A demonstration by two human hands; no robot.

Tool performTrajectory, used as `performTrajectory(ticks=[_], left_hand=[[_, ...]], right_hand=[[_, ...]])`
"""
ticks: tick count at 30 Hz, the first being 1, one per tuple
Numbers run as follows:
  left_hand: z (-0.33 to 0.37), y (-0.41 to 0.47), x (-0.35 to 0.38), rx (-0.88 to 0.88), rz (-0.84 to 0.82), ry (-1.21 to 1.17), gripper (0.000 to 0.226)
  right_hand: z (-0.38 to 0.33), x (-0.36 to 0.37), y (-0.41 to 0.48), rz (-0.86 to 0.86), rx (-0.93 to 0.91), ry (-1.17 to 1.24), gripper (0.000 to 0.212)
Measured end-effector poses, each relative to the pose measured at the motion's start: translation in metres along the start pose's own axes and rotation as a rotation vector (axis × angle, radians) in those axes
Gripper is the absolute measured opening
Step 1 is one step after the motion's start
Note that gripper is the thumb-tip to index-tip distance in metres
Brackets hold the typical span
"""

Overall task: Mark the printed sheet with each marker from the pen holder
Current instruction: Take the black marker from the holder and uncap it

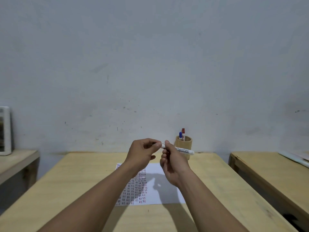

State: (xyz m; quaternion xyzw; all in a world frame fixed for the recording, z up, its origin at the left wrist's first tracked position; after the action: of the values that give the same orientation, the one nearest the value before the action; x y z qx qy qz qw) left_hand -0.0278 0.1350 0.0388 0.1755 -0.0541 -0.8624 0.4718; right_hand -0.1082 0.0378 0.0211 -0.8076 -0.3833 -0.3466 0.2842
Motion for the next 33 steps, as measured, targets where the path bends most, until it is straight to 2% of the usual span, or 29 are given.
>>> performTrajectory(ticks=[6, 10, 13, 17, 21, 25, 30, 33], left_hand=[[-0.012, -0.001, -0.024, -0.06, 0.079, 0.077, 0.018], [-0.032, 0.003, -0.052, -0.107, 0.122, 0.274, 0.007], [-0.054, 0.003, -0.077, -0.138, 0.223, 0.456, 0.014], [-0.084, 0.003, -0.105, -0.144, 0.3, 0.705, 0.012], [-0.119, 0.007, -0.115, -0.218, 0.302, 0.894, 0.023], [-0.138, 0.015, -0.113, -0.199, 0.221, 1.072, 0.026], [-0.131, 0.013, -0.11, -0.214, 0.189, 1.169, 0.04], [-0.124, -0.002, -0.109, -0.24, 0.18, 1.14, 0.051]], right_hand=[[0.009, 0.001, 0.008, -0.057, -0.093, -0.022, 0.015], [0.018, -0.006, 0.013, -0.035, -0.114, -0.144, 0.013], [0.029, -0.007, 0.017, -0.03, -0.112, -0.235, 0.015], [0.04, -0.008, 0.022, -0.038, -0.099, -0.312, 0.014], [0.047, -0.01, 0.026, -0.039, -0.098, -0.382, 0.017], [0.048, -0.013, 0.029, -0.035, -0.112, -0.46, 0.02], [0.048, -0.014, 0.031, -0.041, -0.141, -0.528, 0.021], [0.046, -0.014, 0.026, -0.075, -0.167, -0.562, 0.02]])
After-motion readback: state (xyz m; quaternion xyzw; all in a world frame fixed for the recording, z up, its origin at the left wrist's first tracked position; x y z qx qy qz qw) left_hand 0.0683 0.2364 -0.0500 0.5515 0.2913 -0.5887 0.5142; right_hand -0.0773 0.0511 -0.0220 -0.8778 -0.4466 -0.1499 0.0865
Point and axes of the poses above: each hand's wrist, its own y-axis towards the middle knuckle, its own x-axis out of the palm, z = x × y, the point moved 4 cm from there along y, towards the middle knuckle, and after that the axes turned 13 degrees about y, right-handed, at the moved point
